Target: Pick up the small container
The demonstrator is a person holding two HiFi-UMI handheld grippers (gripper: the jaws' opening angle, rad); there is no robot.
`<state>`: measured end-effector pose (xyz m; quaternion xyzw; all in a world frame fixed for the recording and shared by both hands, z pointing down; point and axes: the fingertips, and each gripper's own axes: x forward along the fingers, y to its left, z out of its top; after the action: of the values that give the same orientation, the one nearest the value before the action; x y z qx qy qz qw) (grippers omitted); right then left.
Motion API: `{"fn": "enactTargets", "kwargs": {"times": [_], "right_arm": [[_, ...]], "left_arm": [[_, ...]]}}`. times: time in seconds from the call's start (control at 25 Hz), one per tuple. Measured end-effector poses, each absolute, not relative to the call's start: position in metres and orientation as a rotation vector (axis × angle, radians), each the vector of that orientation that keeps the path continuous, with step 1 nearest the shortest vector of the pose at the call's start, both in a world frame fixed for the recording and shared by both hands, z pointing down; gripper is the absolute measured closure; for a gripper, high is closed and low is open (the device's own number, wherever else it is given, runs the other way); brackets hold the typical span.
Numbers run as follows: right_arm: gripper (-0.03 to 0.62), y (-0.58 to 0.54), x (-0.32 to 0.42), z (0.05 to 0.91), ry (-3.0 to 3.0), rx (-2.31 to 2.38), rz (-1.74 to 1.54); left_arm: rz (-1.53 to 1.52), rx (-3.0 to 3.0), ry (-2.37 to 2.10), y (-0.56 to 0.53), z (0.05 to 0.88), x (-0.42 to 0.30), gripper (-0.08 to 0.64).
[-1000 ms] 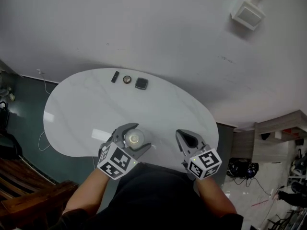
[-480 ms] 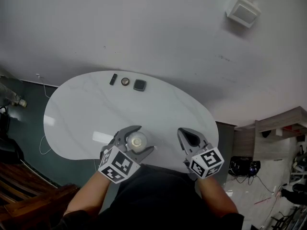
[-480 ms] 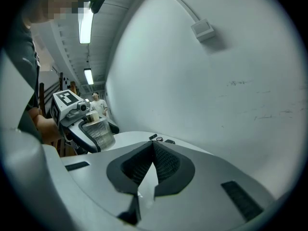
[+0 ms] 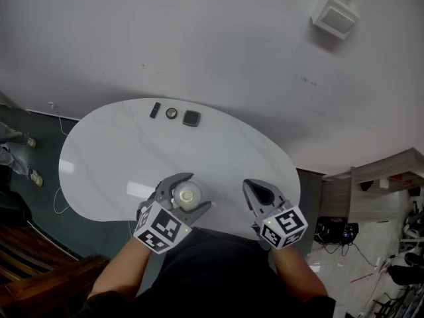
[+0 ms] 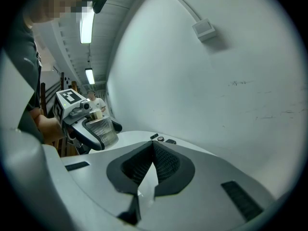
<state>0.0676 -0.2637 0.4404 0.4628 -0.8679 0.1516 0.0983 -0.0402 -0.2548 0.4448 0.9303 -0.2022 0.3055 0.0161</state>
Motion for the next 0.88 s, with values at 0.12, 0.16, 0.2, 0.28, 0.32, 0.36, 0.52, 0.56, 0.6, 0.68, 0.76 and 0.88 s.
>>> {"fn": "enactTargets", "kwargs": {"times": [0.12,0.16,0.2,0.28,0.32,0.36,0.52,0.56,0.6,0.68,0.76,0.88], "right_arm": [[0.597,-0.2641,0.0672,0.4415,-2.566,1.367,0.446],[0.597,-0.2642,0.0669,0.4417,-2.567,1.367,0.444],[0.597,-0.2641,0.0668,0.442,-2.567,1.369,0.445],[0.597,-0.2638,0.0671,0.4427,-2.567,1.373,0.451],[0.597,-0.2639,0.0674,0.4429,-2.567,1.373,0.451],[0.597,-0.2641,0.0676,0.443,-2.567,1.371,0.449],[0.597,-0.2646,0.0671,0.4432,-2.569,1.367,0.447],[0.597,-0.2646,0.0667,0.4432,-2.571,1.365,0.446],[0.597,-0.2645,0.0663,0.4433,-2.572,1.363,0.446],[0.597,-0.2644,0.0656,0.4441,-2.571,1.359,0.448],[0.597,-0.2645,0.0652,0.4447,-2.57,1.357,0.45],[0.597,-0.2655,0.0655,0.4444,-2.569,1.353,0.447]], "left_arm": [[0.952,2.893,-0.628,-0.2554,0.4454,-0.0399,0.212],[0.953,2.893,-0.629,-0.2555,0.4457,-0.0401,0.213],[0.954,2.892,-0.631,-0.2556,0.446,-0.0403,0.213],[0.956,2.891,-0.636,-0.256,0.4469,-0.0405,0.213],[0.957,2.89,-0.638,-0.2563,0.4474,-0.0404,0.213],[0.959,2.889,-0.639,-0.2567,0.4478,-0.0402,0.213],[0.961,2.887,-0.643,-0.2584,0.449,-0.0403,0.212],[0.96,2.887,-0.643,-0.2587,0.4491,-0.0401,0.213],[0.959,2.887,-0.642,-0.2589,0.449,-0.0397,0.212],[0.957,2.889,-0.639,-0.2594,0.4486,-0.039,0.213],[0.954,2.891,-0.643,-0.2605,0.4481,-0.0389,0.213],[0.944,2.893,-0.651,-0.2628,0.4468,-0.0384,0.213]]}}
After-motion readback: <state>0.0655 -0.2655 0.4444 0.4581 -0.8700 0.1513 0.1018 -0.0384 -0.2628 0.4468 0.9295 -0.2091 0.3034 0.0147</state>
